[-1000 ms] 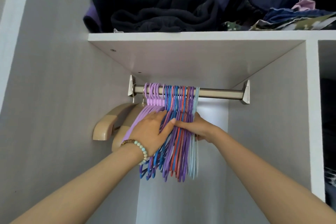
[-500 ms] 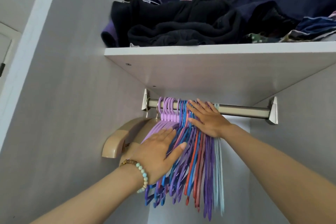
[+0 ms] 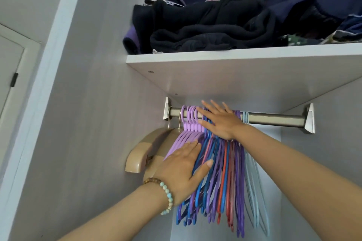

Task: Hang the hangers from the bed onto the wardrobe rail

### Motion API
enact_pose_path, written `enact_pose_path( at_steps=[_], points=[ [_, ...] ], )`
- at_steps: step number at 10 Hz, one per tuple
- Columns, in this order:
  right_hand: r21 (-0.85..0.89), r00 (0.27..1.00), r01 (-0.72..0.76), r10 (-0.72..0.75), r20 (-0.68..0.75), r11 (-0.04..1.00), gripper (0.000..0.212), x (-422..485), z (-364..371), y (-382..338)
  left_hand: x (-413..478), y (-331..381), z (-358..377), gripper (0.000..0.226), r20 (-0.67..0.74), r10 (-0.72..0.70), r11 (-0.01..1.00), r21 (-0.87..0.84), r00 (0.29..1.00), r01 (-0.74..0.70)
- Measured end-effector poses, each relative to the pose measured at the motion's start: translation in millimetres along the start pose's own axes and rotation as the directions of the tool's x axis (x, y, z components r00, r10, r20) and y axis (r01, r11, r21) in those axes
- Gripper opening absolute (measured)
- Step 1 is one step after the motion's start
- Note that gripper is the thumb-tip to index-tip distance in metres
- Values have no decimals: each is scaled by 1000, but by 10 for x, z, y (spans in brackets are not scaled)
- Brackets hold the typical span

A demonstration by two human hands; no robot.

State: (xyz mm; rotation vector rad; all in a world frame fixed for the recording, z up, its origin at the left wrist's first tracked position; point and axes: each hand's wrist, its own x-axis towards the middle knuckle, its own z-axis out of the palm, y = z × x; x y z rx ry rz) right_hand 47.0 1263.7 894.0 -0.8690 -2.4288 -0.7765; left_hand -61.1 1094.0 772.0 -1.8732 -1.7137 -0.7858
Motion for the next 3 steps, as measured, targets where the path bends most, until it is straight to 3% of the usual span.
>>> enact_pose_path(
  at_steps=[1, 2, 3],
  points=[
    [-3, 994, -111, 111, -19, 994, 58, -248, 79, 195, -28, 0, -28, 66, 9, 7, 1000, -7, 1000, -7],
    [11, 985, -168, 167, 52, 986, 57, -291, 46, 234, -23, -2, -59, 65, 16, 3, 999, -32, 1000, -2],
    [155, 984, -175, 178, -1, 972, 55, -314, -28, 77, -76, -42, -100, 70, 5, 4, 998, -59, 1000, -3]
  ],
)
